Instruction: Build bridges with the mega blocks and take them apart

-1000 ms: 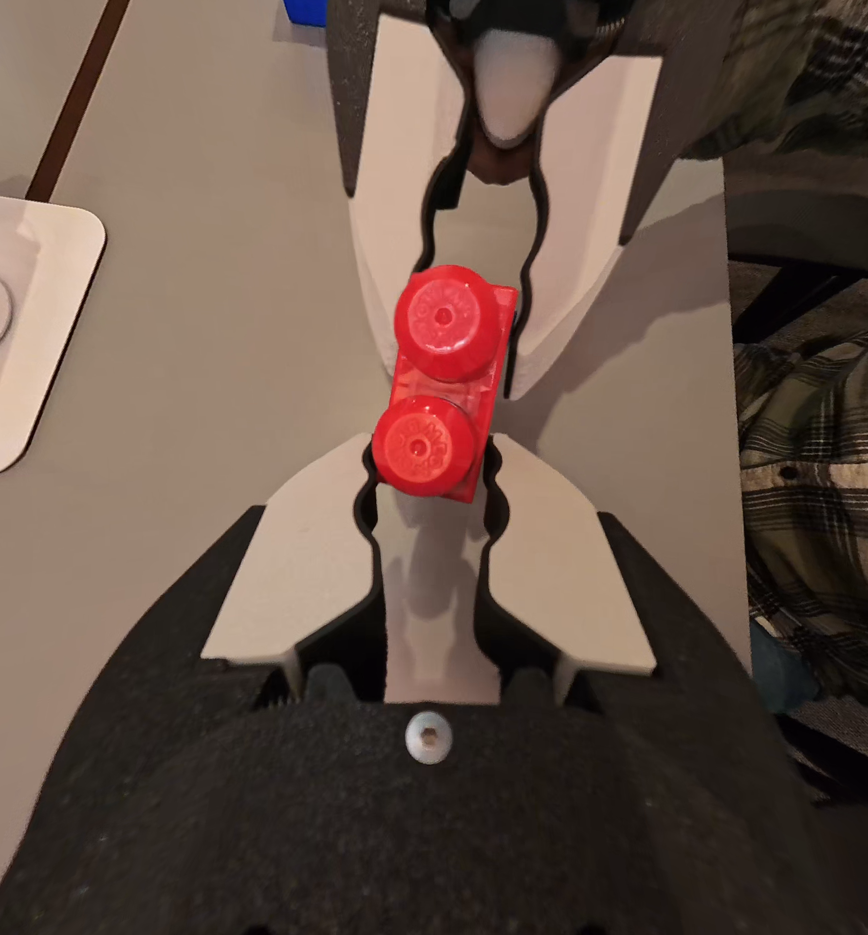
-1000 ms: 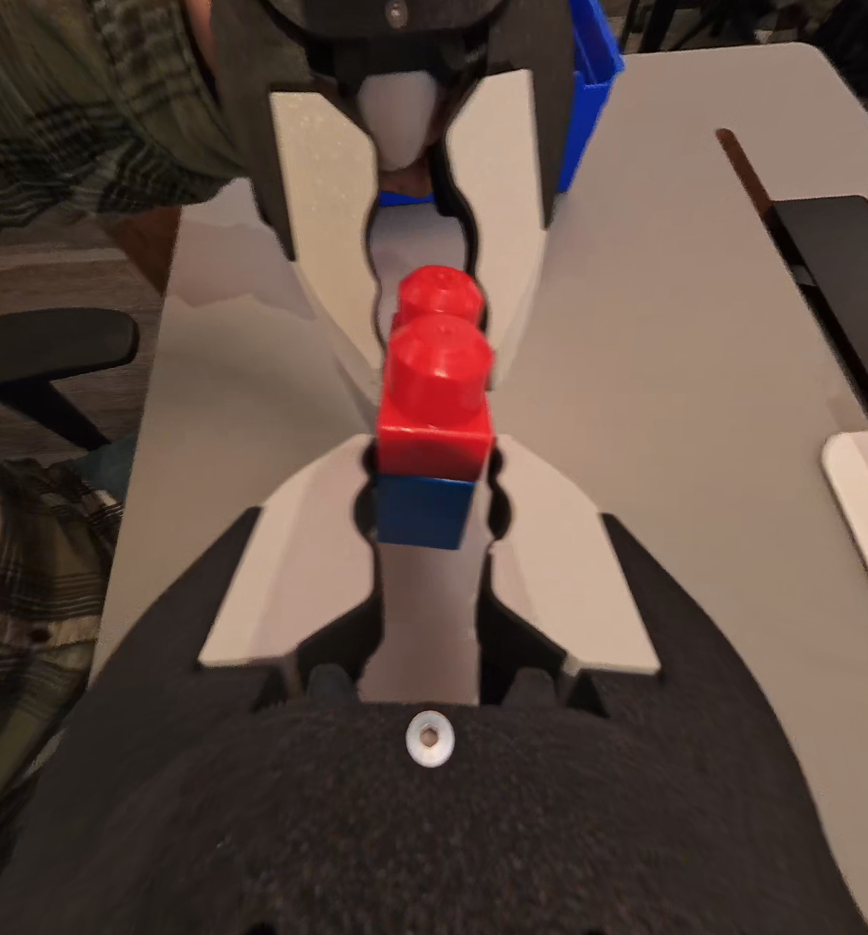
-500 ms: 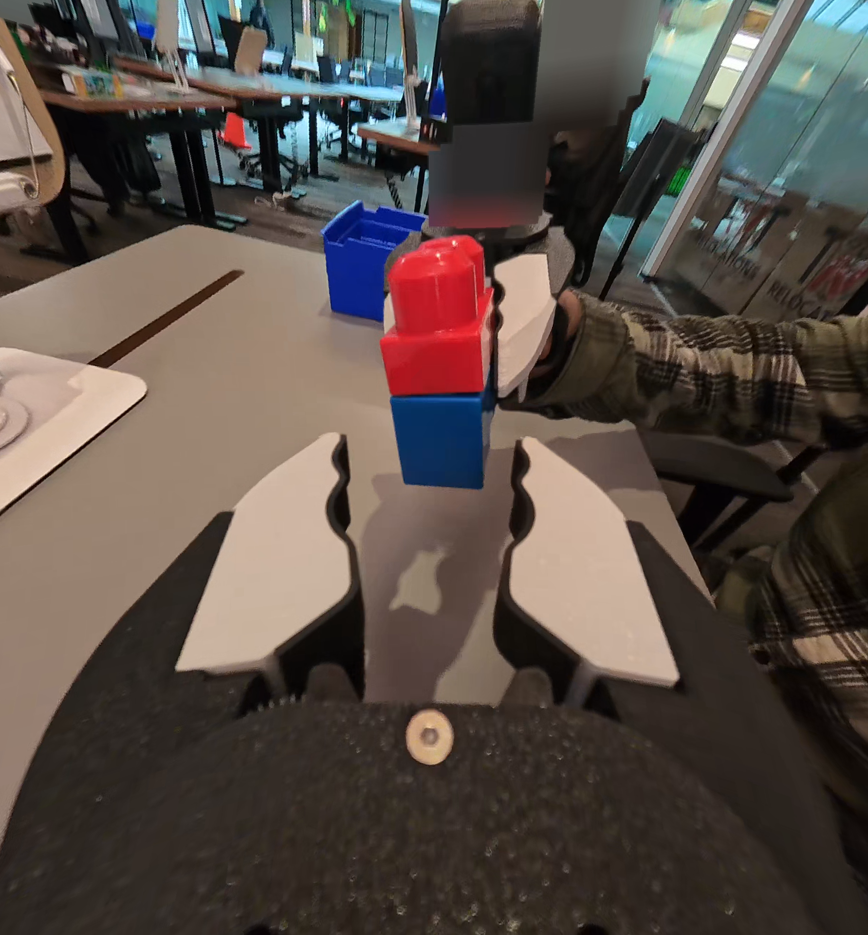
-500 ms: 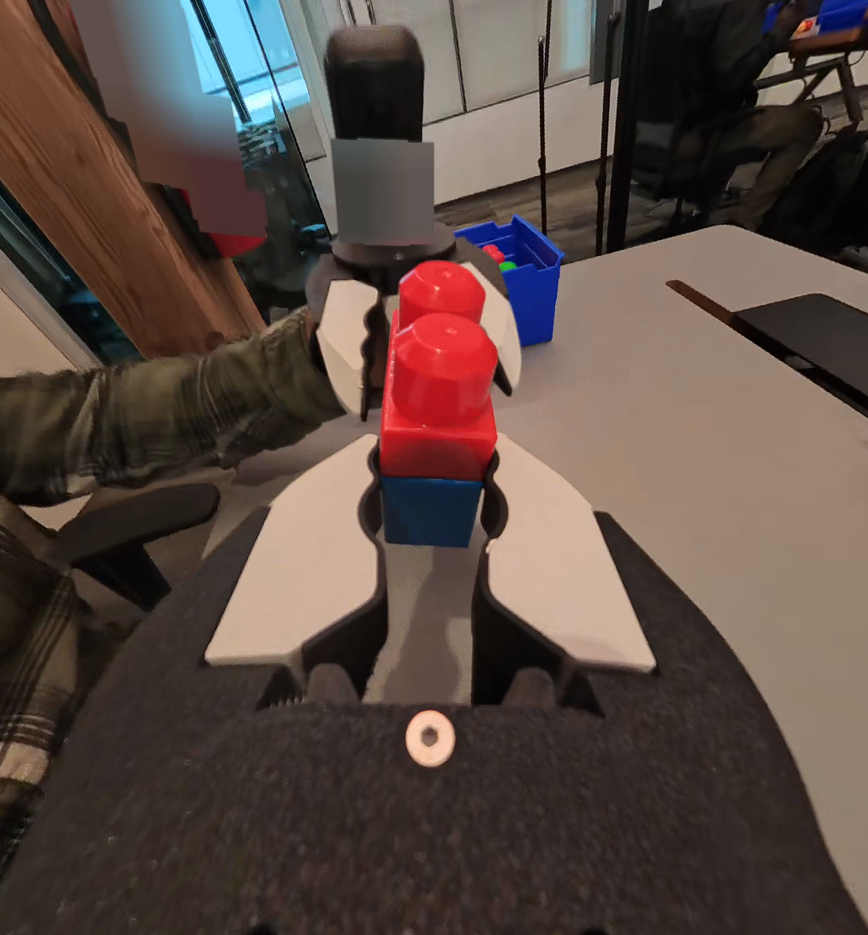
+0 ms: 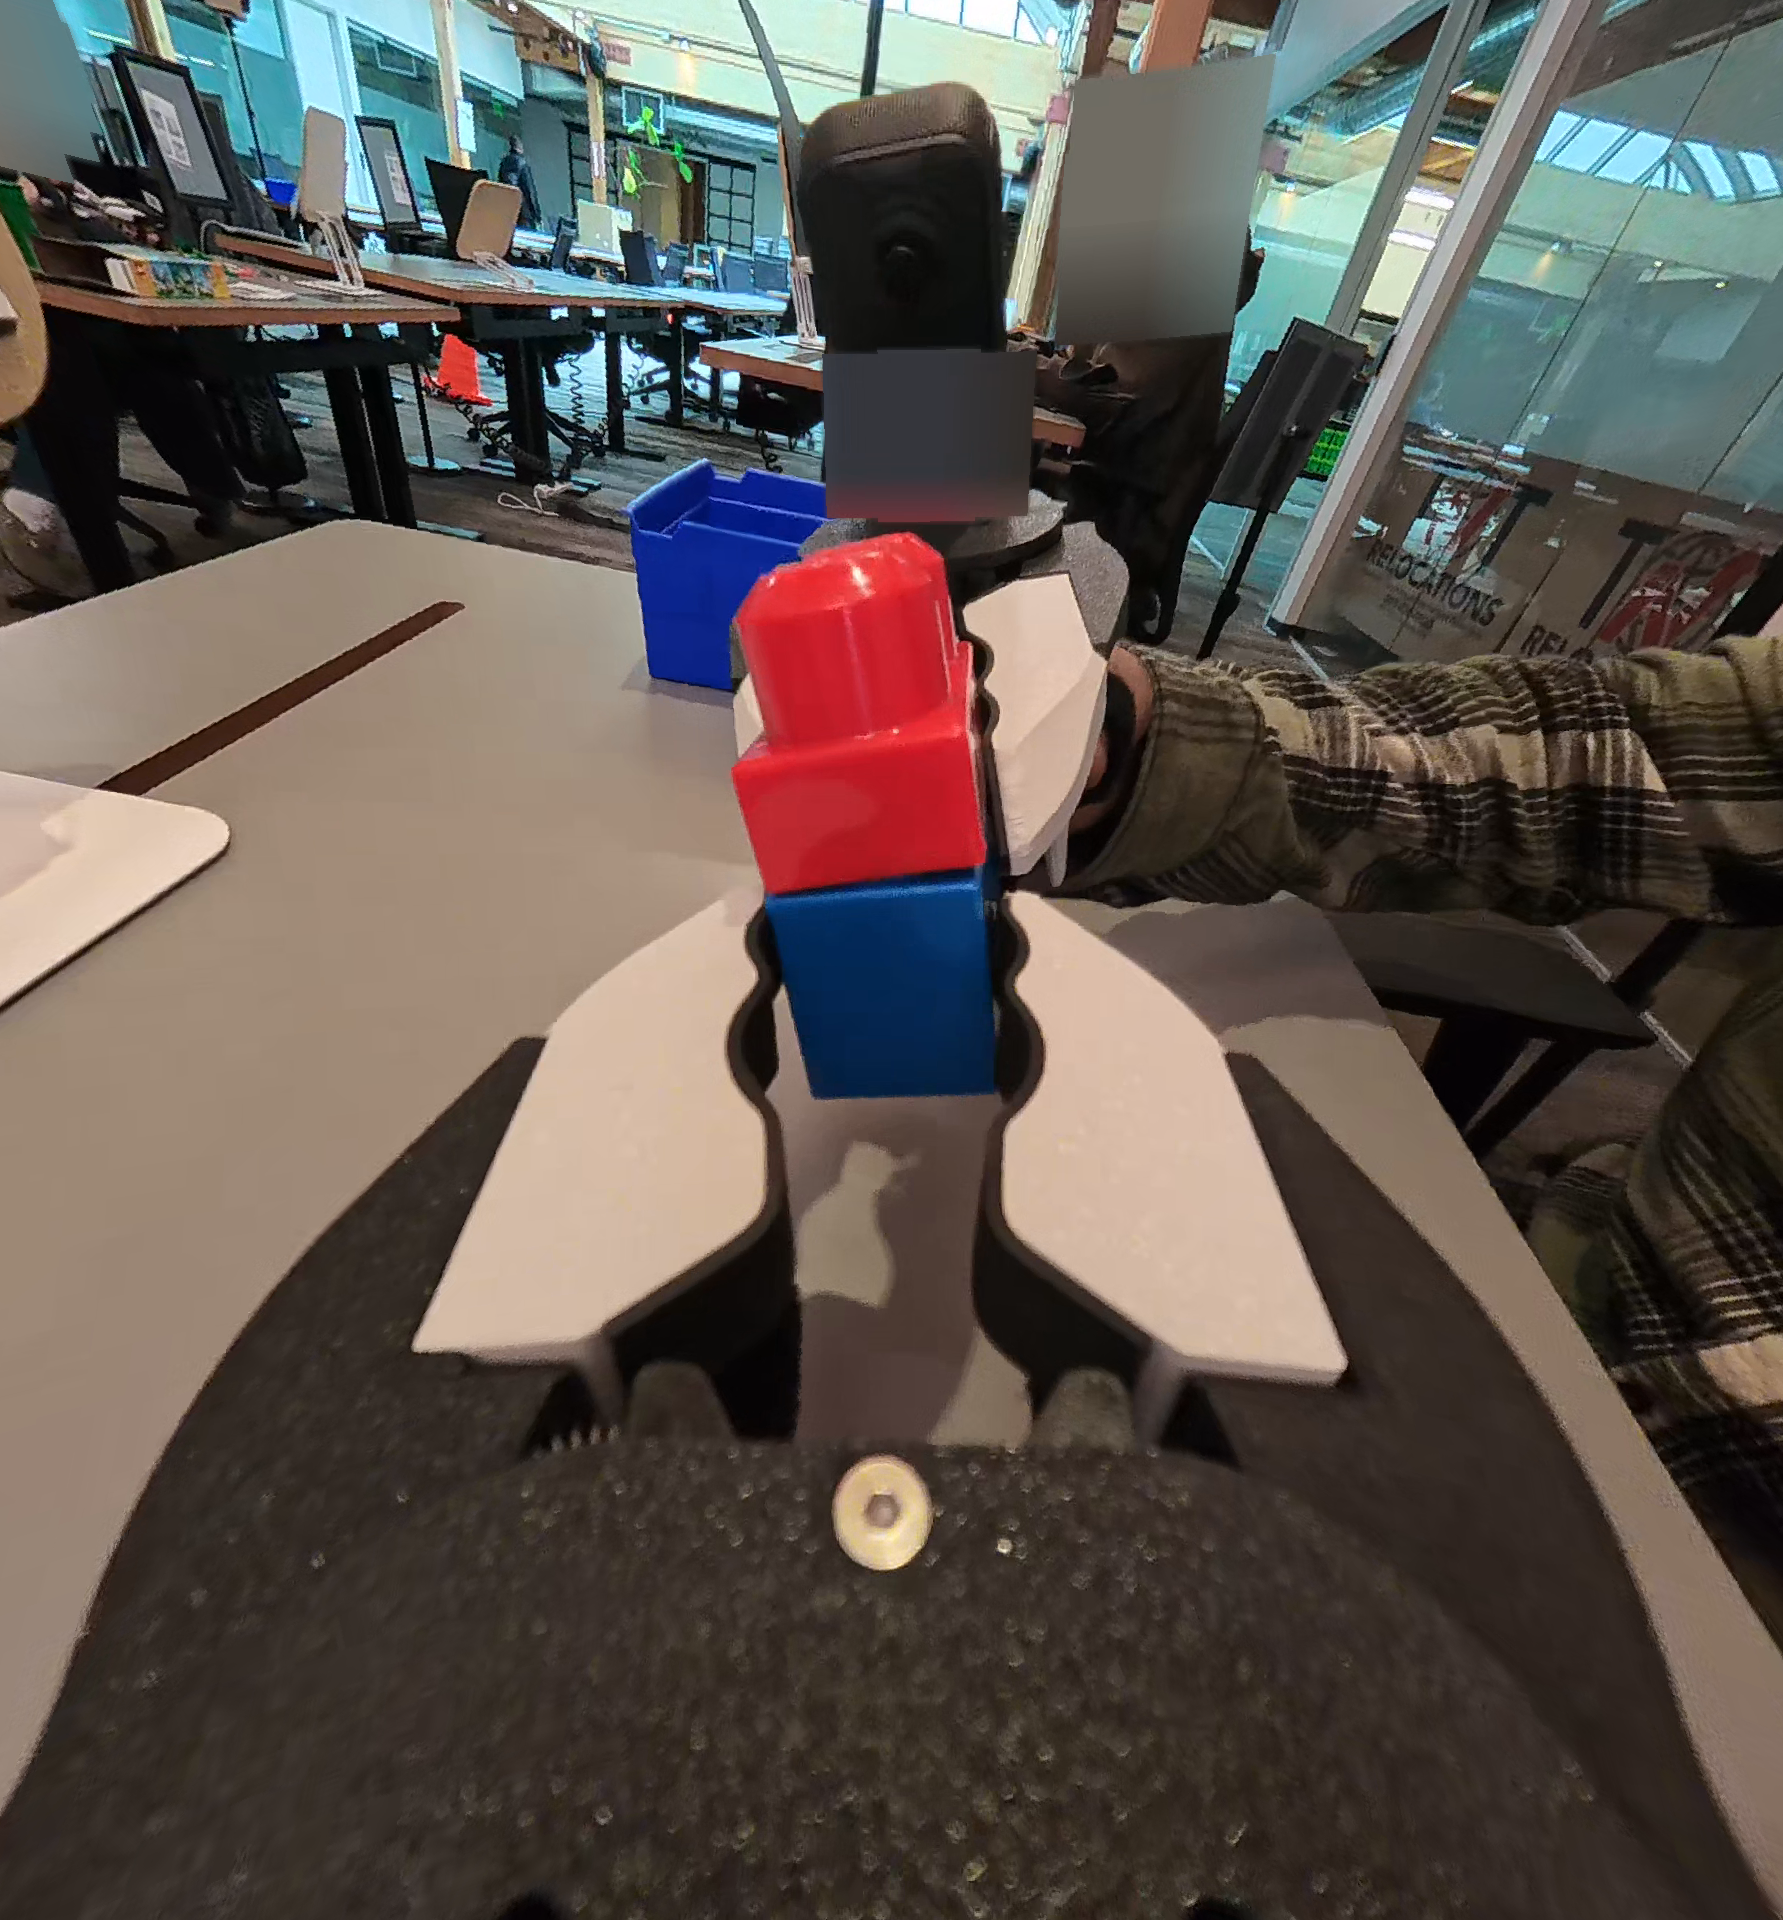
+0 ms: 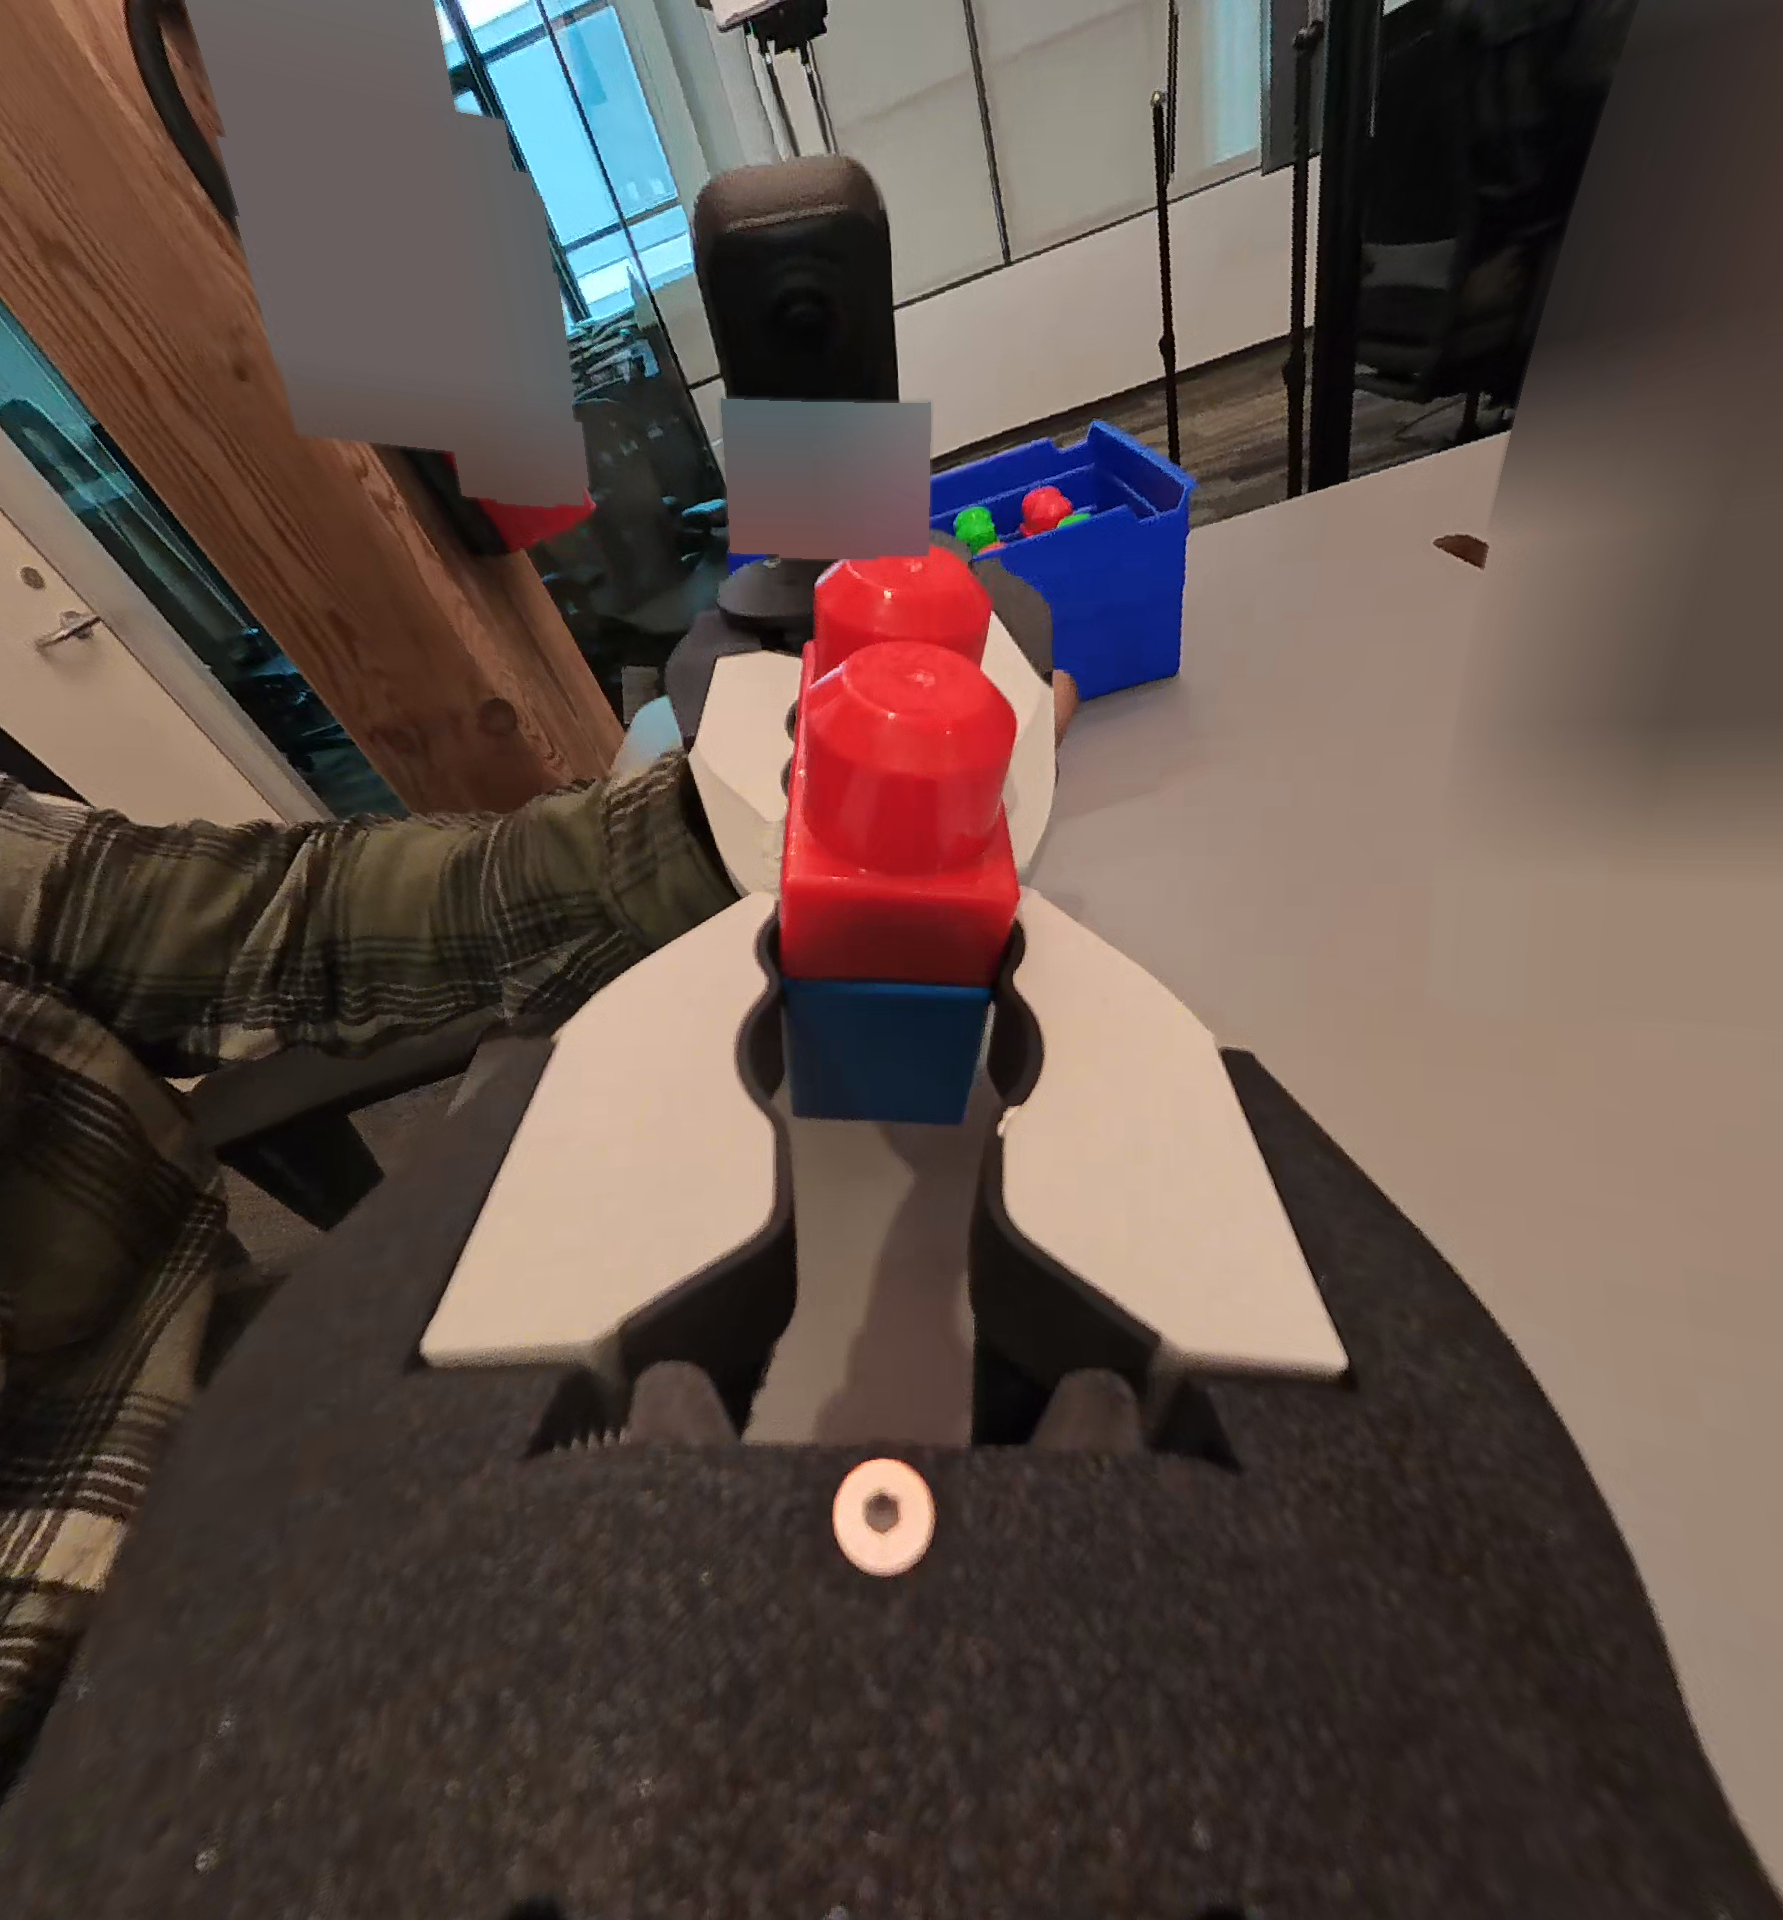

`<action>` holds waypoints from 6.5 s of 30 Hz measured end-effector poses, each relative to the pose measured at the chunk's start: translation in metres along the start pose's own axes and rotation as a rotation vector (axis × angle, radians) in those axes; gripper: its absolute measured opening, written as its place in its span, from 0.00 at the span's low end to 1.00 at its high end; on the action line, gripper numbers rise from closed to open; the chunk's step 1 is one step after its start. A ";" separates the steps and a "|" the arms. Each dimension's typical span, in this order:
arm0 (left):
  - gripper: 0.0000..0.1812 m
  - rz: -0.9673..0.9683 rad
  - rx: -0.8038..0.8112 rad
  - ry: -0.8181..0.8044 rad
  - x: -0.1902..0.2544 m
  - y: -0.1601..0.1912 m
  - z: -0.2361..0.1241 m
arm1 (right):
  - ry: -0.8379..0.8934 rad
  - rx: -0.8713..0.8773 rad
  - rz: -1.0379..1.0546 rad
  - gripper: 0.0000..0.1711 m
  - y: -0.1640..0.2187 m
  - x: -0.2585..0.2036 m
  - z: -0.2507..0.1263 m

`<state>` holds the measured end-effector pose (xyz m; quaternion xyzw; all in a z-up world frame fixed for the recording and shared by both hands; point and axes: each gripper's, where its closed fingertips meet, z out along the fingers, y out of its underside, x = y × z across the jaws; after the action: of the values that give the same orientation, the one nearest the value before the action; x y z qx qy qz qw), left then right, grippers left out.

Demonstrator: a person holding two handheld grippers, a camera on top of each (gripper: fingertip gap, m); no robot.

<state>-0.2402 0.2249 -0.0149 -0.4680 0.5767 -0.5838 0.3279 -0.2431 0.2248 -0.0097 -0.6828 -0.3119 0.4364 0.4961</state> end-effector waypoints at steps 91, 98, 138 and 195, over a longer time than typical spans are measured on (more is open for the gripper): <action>0.40 -0.010 0.024 -0.146 -0.005 0.002 0.031 | -0.006 -0.283 -0.094 0.20 -0.027 0.006 -0.017; 0.21 0.039 -0.036 -0.115 0.002 0.009 0.028 | -0.055 -0.273 -0.082 0.20 -0.021 0.002 -0.010; 0.20 0.104 -0.111 -0.184 -0.007 0.018 0.013 | 1.216 -0.763 0.650 0.22 0.150 0.080 -0.521; 0.33 0.101 -0.061 -0.094 0.010 0.007 0.011 | 0.431 -0.620 -0.235 0.16 -0.014 0.023 -0.178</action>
<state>-0.2346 0.2109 -0.0213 -0.4749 0.6010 -0.5261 0.3694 -0.0719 0.1770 0.0190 -0.8357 -0.3937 0.1082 0.3672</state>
